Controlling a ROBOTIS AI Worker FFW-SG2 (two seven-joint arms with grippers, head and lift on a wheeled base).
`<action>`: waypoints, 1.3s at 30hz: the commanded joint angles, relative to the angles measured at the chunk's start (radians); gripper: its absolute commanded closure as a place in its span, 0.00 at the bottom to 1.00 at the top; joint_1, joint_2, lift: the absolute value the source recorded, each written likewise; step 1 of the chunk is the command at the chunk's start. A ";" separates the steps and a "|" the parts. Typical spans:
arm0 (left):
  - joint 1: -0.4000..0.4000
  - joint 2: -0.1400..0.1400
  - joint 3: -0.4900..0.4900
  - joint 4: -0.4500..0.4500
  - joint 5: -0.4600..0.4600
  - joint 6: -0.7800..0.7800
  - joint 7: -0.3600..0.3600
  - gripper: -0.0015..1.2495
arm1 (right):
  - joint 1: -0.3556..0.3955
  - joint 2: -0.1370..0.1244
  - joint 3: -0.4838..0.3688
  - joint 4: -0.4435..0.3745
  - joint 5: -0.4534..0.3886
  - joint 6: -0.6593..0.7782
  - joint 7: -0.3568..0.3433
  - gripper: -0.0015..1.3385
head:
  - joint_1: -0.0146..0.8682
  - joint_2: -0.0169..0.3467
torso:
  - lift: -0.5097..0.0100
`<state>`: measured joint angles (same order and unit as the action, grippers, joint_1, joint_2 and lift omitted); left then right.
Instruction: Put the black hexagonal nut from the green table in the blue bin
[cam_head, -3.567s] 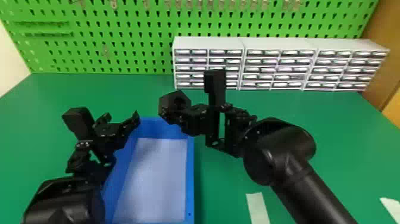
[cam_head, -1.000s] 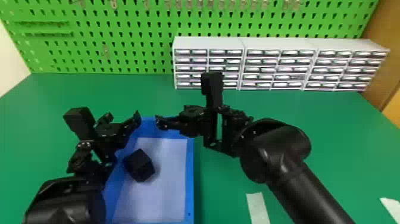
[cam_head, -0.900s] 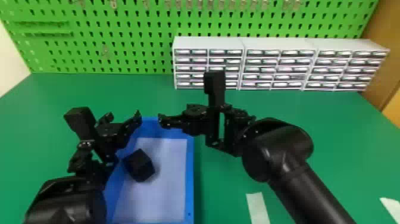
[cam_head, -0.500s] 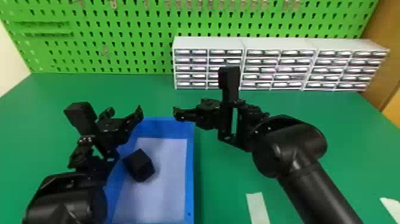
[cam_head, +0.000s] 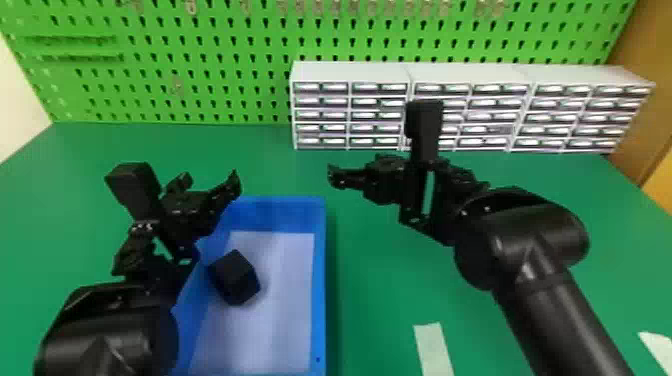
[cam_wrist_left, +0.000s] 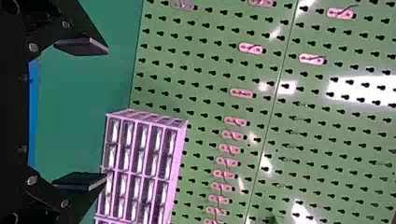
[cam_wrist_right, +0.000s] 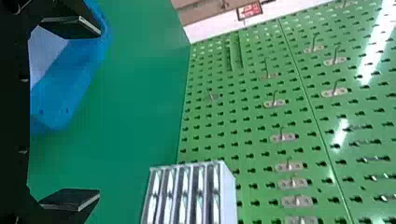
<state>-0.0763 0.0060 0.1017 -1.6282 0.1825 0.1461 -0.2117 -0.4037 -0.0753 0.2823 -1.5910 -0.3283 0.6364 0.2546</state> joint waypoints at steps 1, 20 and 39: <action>-0.002 0.000 -0.003 -0.001 0.000 0.003 0.000 0.24 | 0.014 0.002 -0.052 -0.020 0.035 0.003 0.000 0.07 | 0.79 0.19 | 0.79; 0.000 0.000 -0.003 -0.004 0.000 0.006 0.000 0.24 | 0.057 0.006 -0.192 -0.101 0.127 0.023 0.000 0.08 | 0.79 0.19 | 0.79; 0.000 0.000 -0.005 -0.004 0.000 0.010 0.000 0.24 | 0.112 0.005 -0.322 -0.191 0.219 0.032 -0.002 0.08 | 0.79 0.19 | 0.79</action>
<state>-0.0767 0.0061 0.0971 -1.6322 0.1825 0.1557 -0.2117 -0.3030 -0.0679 -0.0183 -1.7671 -0.1271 0.6674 0.2531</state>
